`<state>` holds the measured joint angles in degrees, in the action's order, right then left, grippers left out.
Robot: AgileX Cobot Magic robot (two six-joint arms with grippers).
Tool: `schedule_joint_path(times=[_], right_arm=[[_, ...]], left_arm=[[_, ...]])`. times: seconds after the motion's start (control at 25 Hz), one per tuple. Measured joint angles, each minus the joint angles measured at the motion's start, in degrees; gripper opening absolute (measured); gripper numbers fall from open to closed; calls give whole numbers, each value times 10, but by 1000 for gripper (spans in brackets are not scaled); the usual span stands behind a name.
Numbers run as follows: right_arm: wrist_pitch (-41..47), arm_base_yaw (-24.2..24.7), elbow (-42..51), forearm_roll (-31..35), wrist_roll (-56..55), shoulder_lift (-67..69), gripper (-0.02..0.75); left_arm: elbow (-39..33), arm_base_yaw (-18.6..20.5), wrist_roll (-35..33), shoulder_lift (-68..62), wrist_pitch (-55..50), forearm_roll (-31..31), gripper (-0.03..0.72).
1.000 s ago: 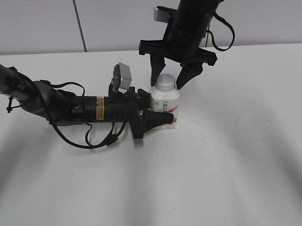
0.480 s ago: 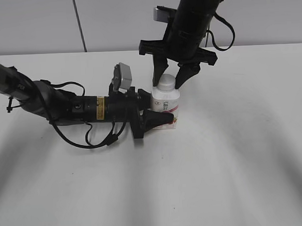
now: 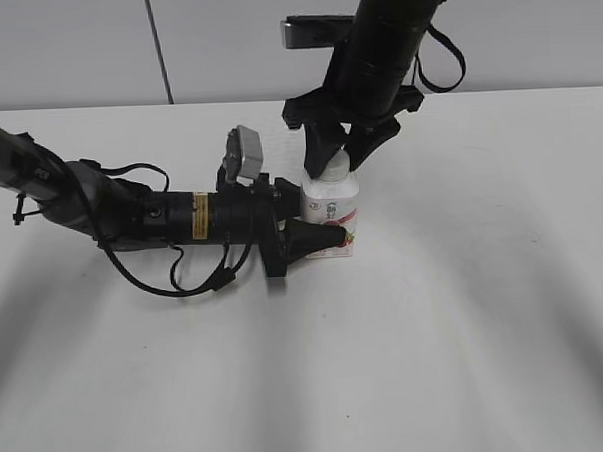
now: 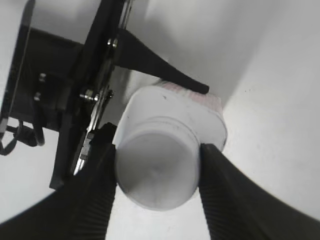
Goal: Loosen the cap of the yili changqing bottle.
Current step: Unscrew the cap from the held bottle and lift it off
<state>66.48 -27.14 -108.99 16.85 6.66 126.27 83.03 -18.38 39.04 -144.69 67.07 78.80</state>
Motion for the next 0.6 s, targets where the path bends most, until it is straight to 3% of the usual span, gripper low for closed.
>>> schedule_joint_path(times=[0.6], right_arm=[[18,0,-4,7,402,0,399]], left_arm=[[0,0,-9,0,11,7,408]])
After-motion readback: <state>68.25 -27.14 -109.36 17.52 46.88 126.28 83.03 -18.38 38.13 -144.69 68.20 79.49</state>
